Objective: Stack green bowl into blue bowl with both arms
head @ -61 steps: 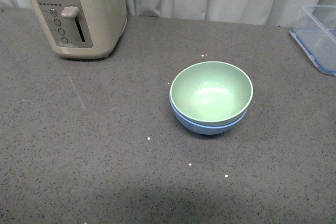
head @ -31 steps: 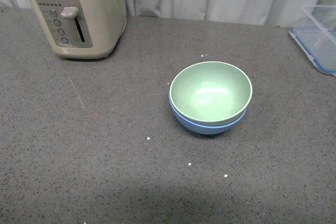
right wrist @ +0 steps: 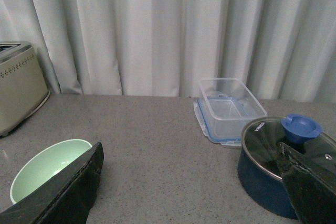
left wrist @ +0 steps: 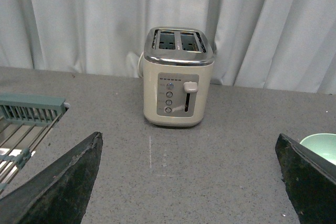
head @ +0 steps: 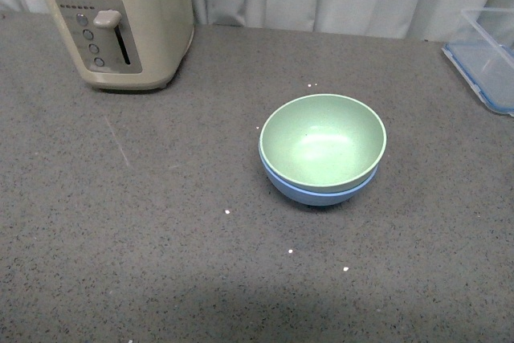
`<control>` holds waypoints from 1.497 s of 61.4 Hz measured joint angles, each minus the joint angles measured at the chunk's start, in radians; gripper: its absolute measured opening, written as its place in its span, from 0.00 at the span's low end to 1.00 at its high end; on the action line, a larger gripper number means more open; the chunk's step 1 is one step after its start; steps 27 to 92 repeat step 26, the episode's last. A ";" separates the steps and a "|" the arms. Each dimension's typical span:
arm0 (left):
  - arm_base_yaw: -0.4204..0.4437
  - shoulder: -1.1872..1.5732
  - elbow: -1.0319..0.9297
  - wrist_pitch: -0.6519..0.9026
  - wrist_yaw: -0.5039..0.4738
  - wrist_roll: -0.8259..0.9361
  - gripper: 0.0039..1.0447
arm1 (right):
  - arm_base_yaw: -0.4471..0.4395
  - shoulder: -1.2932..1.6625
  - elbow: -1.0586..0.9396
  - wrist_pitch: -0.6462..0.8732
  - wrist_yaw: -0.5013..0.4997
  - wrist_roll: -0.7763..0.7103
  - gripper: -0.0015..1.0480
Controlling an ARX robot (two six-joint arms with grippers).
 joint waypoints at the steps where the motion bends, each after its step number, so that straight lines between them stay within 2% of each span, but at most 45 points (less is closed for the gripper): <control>1: 0.000 0.000 0.000 0.000 0.000 0.000 0.94 | 0.000 0.000 0.000 0.000 0.000 0.000 0.91; 92: 0.000 0.000 0.000 0.000 0.000 0.000 0.94 | 0.000 0.000 0.000 0.000 0.000 0.000 0.91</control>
